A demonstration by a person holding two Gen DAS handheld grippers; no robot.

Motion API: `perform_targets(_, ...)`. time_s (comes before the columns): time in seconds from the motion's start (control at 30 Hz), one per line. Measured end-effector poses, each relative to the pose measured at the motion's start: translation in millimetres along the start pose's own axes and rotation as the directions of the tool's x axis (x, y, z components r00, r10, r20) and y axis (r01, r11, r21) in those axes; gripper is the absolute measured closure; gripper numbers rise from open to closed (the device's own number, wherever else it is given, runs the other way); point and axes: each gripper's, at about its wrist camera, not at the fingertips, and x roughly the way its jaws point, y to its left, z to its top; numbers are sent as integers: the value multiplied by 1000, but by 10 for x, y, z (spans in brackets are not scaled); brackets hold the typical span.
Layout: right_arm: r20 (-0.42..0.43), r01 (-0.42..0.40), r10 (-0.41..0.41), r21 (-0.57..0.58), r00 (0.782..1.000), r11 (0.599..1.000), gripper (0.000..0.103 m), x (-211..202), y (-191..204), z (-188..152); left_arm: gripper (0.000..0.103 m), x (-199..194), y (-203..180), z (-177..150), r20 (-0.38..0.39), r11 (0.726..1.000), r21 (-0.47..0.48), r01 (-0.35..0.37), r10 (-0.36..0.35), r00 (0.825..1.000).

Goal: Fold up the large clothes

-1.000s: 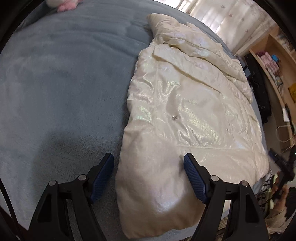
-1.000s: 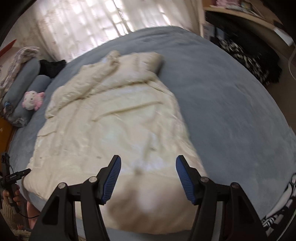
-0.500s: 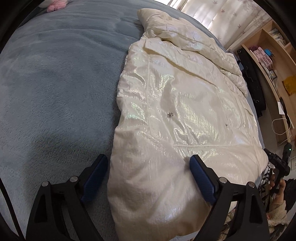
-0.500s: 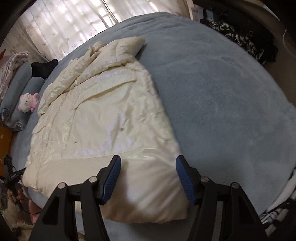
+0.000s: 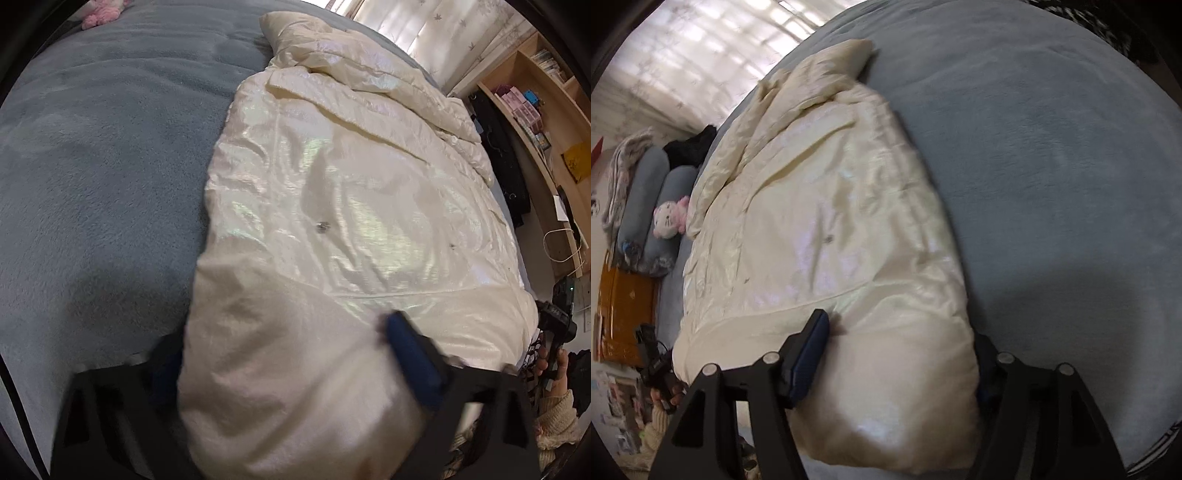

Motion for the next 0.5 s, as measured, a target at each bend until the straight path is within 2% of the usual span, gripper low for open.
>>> perform_targets(0.03, 0, -10, 10, -5, 1000, 1000, 66, 2, 31, -9, 60, -18, -10, -7, 6, 1000, -6, 18, -18, 1000)
perform_targets(0.1, 16, -5, 5, -26, 1000, 1000, 78, -42, 132, -25, 82, -48, -34, -21, 22, 996, -42, 76, -75, 997)
perform_targets(0.13, 22, 8, -7, -40, 1000, 999, 82, -63, 176, -35, 88, -69, -59, -25, 36, 997, -47, 65, -64, 997)
perform_targets(0.27, 74, 71, -63, -112, 995, 991, 90, -254, 422, -51, 95, -241, -261, -73, 101, 999, -27, -23, 25, 995)
perform_targets(0.4, 141, 70, -52, -128, 989, 989, 91, -582, 575, -73, 96, -520, -319, -126, 148, 999, -49, -10, 17, 989)
perform_targets(0.5, 151, 68, -45, -152, 988, 986, 91, -775, 654, -104, 96, -743, -366, -206, 159, 999, -34, -11, 16, 987)
